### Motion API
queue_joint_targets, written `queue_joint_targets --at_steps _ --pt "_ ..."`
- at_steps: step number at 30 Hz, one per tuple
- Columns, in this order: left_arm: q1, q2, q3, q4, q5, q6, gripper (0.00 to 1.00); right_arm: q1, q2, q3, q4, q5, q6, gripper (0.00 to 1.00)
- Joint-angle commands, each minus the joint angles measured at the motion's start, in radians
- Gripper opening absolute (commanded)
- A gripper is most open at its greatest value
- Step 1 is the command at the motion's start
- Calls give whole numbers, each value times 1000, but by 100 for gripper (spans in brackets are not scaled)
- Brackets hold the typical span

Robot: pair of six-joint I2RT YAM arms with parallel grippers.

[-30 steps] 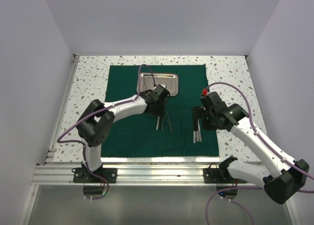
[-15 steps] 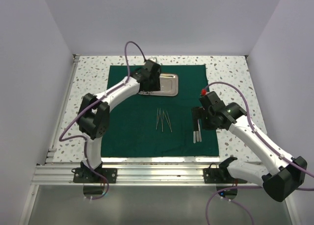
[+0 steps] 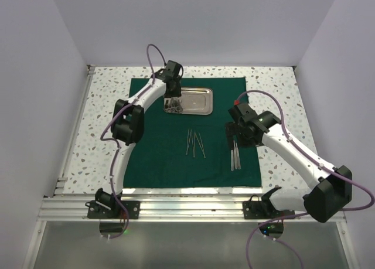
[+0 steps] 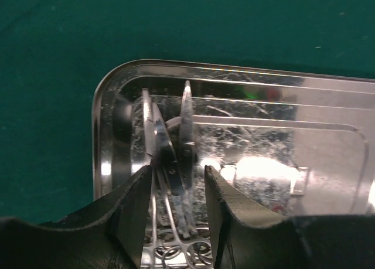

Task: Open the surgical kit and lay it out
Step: Pick up the medical item from the container.

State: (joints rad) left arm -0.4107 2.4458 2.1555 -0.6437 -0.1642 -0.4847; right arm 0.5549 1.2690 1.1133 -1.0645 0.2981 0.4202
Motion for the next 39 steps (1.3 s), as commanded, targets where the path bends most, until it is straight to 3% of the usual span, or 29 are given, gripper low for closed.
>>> queue_joint_targets --at_steps 1,13,21,25,29,32,39 --pt "24 13 55 -27 5 31 45 -4 27 56 -6 42 -24 98" --pt "18 19 -49 -1 20 41 39 -12 112 91 9 35 -38 98" --pt "-19 73 -8 -72 -27 31 33 -15 110 83 11 30 -44 98" --pt "-19 114 10 -137 -32 -3 25 -15 96 77 11 36 -49 98" --pt "-19 101 -34 -132 -35 -12 7 -19 82 69 12 36 -52 98" --pt "-19 81 -54 -123 -41 -12 0 -20 75 65 14 30 -52 98" --pt "-19 15 -49 -126 -57 1 0 -21 58 52 24 9 -47 98"
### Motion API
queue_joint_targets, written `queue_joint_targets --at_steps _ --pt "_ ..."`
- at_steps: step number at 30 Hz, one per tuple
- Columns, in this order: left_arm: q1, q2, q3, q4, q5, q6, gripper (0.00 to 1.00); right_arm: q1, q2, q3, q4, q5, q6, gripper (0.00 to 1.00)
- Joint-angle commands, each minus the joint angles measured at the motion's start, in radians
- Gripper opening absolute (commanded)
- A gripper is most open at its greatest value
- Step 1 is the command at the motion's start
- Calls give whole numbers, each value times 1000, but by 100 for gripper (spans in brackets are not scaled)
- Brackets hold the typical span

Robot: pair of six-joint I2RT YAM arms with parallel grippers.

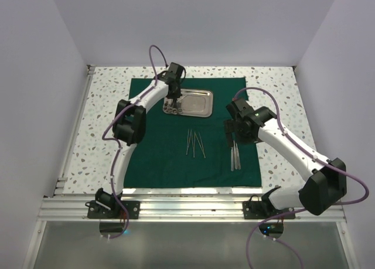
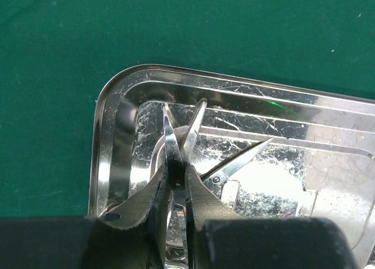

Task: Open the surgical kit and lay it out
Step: Pick up the medical item from the container, then place the medical item in the surgical kit.

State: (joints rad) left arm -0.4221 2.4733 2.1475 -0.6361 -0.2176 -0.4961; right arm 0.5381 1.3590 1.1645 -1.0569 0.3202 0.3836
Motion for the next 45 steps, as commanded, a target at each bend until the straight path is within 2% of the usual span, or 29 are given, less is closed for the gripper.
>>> queue_joint_targets --at_steps 1,6,20,26,31,37,41,45 --pt "-7 -20 -41 -135 -6 13 0 -4 -37 -2 18 -15 -9 98" --pt "-7 -85 -40 -137 -12 14 0 -3 -54 -8 18 -26 -2 98" --pt "-7 -231 -26 -45 107 18 0 -4 -127 -66 18 -72 29 97" --pt "-4 -295 -116 15 190 -27 0 -4 -167 -88 8 -81 35 97" --pt "-4 -384 -230 76 260 -47 0 -3 -204 -114 1 -93 40 97" --pt "-7 -548 -415 67 235 -35 0 -3 -228 -120 5 -107 37 97" --pt "-18 -706 -702 105 198 -29 0 -3 -232 -129 24 -131 37 97" --pt "-27 -877 -917 156 166 -36 0 -3 -233 -144 43 -171 35 96"
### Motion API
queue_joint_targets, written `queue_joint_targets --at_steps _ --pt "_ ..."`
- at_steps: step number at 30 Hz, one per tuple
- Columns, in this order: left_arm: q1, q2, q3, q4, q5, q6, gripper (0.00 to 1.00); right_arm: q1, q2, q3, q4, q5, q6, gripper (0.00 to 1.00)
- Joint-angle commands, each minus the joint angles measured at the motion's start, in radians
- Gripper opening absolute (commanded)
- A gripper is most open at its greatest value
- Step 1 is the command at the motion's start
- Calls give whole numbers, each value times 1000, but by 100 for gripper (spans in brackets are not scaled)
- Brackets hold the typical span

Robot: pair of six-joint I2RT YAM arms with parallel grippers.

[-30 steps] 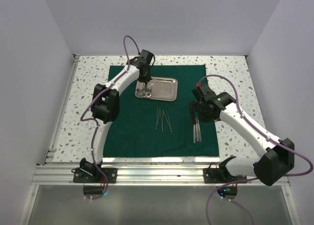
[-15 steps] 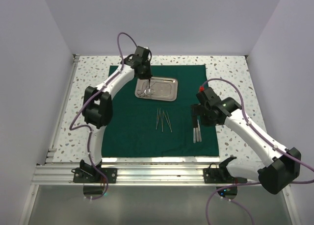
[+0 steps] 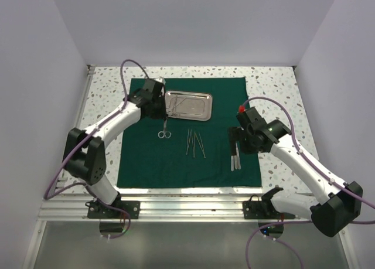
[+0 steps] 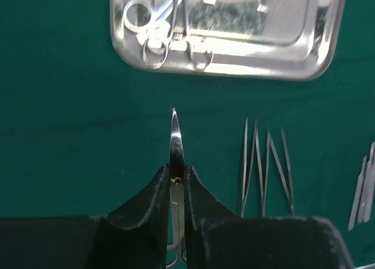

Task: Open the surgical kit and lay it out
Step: Place the medical item in the surgical kit, then pick up the medical item from the container.

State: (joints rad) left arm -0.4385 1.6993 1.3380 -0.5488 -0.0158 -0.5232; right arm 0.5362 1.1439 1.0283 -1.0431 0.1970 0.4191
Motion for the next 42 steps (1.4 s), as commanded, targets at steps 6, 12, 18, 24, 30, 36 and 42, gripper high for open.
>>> queue_joint_targets --at_steps 6,12,18,24,30,36,42 --pt "-12 -248 -333 102 -91 -14 0 -2 -4 -14 43 -80 -11 96" --pt "-14 -241 -421 138 -128 14 16 1 -6 -19 46 -88 -13 95" --pt "-14 -185 -350 142 -112 20 52 1 -7 -17 38 -76 -8 95" --pt "-12 -60 -148 115 -131 72 57 -2 -10 -17 32 -44 3 95" --pt "-12 198 151 50 -156 130 54 -1 0 -8 20 8 9 96" --pt "-12 463 476 -54 -249 129 53 -1 23 7 2 54 7 97" --pt "-12 675 765 -148 -289 118 53 -2 53 27 -17 97 -6 98"
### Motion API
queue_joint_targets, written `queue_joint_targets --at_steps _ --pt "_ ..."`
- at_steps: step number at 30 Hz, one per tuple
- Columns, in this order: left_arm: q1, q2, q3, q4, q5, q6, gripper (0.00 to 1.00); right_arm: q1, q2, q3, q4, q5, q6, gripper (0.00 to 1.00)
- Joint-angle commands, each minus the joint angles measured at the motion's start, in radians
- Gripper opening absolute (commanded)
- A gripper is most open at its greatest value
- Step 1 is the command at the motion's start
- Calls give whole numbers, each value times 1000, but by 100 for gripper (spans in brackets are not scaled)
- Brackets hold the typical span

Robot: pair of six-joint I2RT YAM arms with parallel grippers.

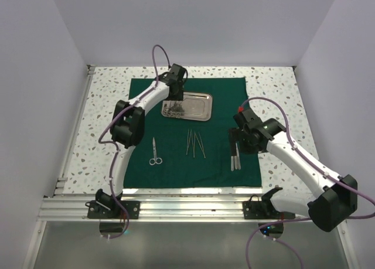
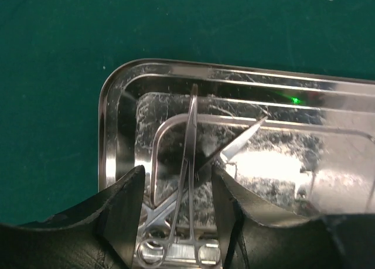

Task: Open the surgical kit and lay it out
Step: Pick up the medical item from the container.

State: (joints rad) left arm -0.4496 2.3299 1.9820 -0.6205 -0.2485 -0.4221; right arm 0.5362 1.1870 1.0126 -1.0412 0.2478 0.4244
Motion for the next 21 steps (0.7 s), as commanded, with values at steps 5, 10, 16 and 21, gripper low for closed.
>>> queue_joint_targets --at_steps 5,10,16,21 --pt "0 141 245 -102 -75 16 53 -2 42 52 -25 56 -16 98" --pt "9 167 244 -93 -84 14 51 -2 75 60 -29 59 -21 98" --pt "11 192 221 -99 -72 22 36 -1 115 70 -25 50 -29 98" --pt "11 172 118 -73 -28 14 16 -1 132 78 -22 45 -38 98"
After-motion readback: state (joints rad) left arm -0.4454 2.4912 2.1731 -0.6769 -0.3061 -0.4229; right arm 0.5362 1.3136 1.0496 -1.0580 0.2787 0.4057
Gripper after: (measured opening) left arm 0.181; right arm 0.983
